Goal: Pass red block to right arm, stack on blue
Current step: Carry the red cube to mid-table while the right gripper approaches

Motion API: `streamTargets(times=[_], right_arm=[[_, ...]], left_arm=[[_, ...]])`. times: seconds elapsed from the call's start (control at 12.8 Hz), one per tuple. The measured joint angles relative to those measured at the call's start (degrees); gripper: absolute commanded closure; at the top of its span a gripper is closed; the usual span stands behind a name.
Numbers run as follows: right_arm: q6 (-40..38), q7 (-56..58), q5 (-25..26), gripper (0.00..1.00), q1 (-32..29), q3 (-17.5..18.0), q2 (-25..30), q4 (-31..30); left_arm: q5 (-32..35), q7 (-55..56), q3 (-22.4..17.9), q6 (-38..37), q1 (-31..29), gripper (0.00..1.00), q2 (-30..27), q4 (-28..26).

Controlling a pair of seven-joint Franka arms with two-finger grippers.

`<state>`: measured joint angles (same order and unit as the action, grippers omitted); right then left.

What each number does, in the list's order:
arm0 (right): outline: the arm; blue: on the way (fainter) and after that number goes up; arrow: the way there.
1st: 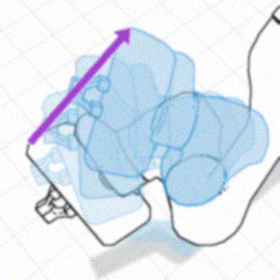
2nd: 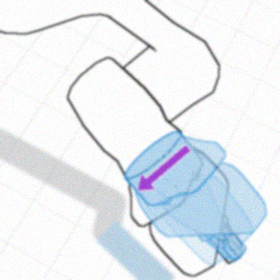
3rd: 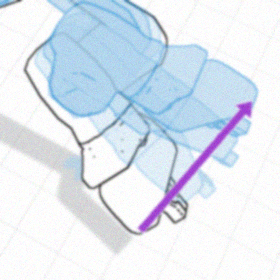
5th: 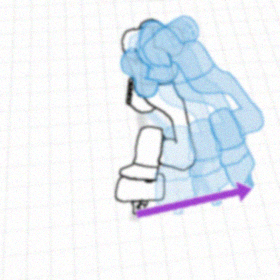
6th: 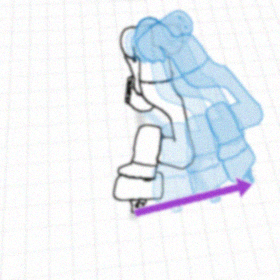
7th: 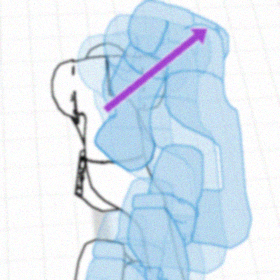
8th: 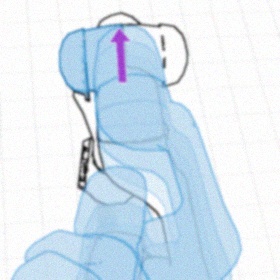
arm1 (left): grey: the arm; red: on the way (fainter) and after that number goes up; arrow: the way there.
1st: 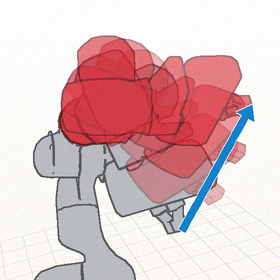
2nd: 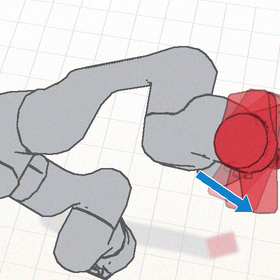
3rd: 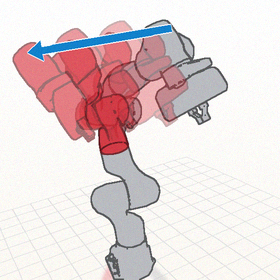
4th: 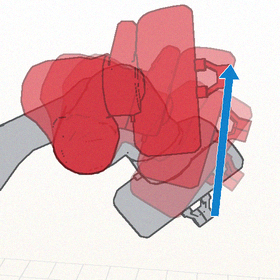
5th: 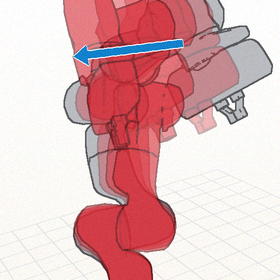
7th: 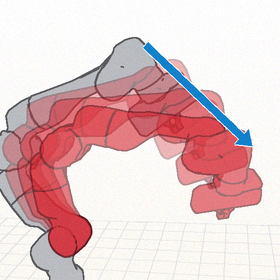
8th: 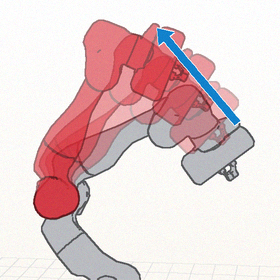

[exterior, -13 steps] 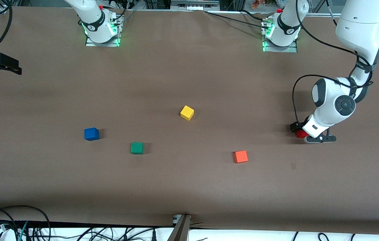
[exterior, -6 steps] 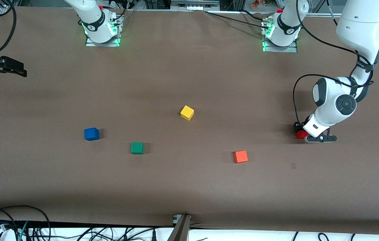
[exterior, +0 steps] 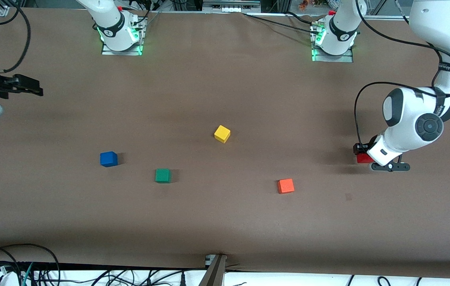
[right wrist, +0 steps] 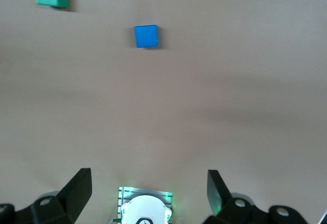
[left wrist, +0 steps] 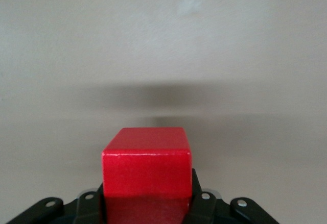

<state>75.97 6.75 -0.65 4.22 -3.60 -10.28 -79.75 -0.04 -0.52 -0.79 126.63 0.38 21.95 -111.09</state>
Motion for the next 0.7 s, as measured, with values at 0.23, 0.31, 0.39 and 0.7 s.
streamTargets(times=[0.23,0.31,0.39,0.7], right_arm=[[-0.11,-0.06,-6.25,0.0,3.14,0.18,-1.75,-0.05],[-0.06,-0.13,-8.18,0.0,4.06,0.21,-2.66,-0.05],[0.03,-0.2,-9.67,0.0,5.04,0.25,-3.58,-0.04],[2.66,-0.51,-23.09,0.0,6.41,0.16,-6.86,-0.05]], left_arm=[[-5.78,-1.73,2.16,-6.81,0.02,0.86,-1.56,3.34],[-9.51,-3.91,2.57,-7.8,0.02,0.86,-1.95,3.76],[-15.03,-7.28,2.86,-8.93,0.01,0.86,-2.33,3.91],[-34.59,-24.26,3.95,-10.29,0.25,0.84,-2.58,3.88]])
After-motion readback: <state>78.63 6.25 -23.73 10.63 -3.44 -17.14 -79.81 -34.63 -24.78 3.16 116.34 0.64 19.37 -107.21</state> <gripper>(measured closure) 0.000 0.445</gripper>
